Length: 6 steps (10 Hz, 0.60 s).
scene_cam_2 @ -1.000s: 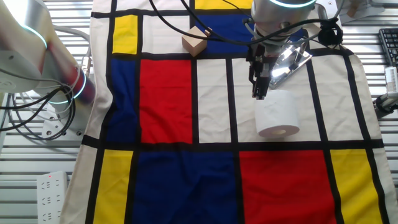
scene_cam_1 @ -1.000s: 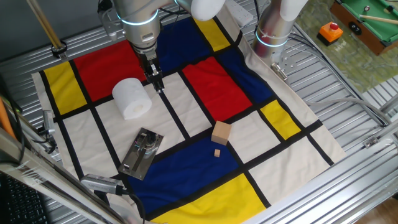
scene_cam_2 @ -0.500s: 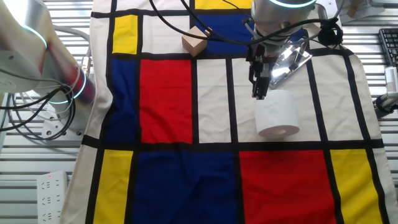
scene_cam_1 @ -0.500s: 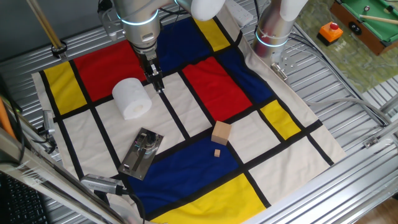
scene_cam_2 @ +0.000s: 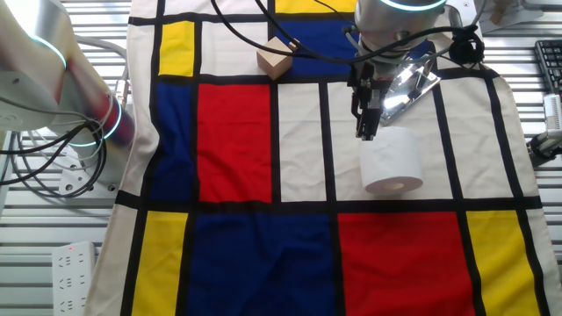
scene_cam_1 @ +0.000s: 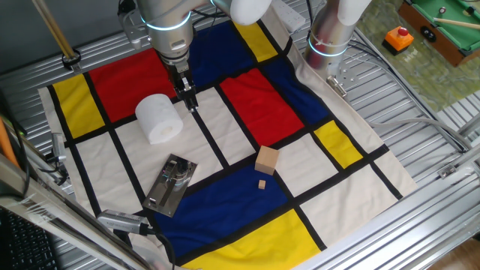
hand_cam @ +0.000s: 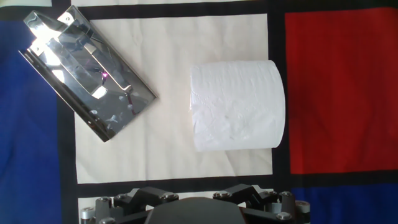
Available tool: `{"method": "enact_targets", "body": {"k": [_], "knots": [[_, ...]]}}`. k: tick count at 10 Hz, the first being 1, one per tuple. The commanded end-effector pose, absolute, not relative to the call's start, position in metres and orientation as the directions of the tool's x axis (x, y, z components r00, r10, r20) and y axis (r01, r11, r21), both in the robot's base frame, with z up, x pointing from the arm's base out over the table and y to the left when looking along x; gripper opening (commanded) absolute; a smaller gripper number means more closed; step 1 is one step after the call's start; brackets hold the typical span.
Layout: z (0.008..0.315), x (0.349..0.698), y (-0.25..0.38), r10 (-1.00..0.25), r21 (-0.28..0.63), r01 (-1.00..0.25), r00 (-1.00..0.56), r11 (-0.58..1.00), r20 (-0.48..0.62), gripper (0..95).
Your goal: Put the toilet paper on its holder
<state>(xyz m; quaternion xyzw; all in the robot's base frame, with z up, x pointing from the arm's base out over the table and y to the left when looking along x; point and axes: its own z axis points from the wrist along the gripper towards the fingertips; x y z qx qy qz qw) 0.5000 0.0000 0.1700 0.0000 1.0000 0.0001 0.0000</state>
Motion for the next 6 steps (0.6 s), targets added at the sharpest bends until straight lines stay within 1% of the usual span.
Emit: {"method": "enact_targets", "body": {"k": [1, 6], "knots": [[0.17, 0.5, 0.0, -0.147, 0.007, -0.149, -0.982, 0.989, -0.114, 0.0], [0.1707, 0.4997, 0.0004, -0.146, 0.003, -0.148, -0.983, 0.989, -0.112, 0.0]]}}
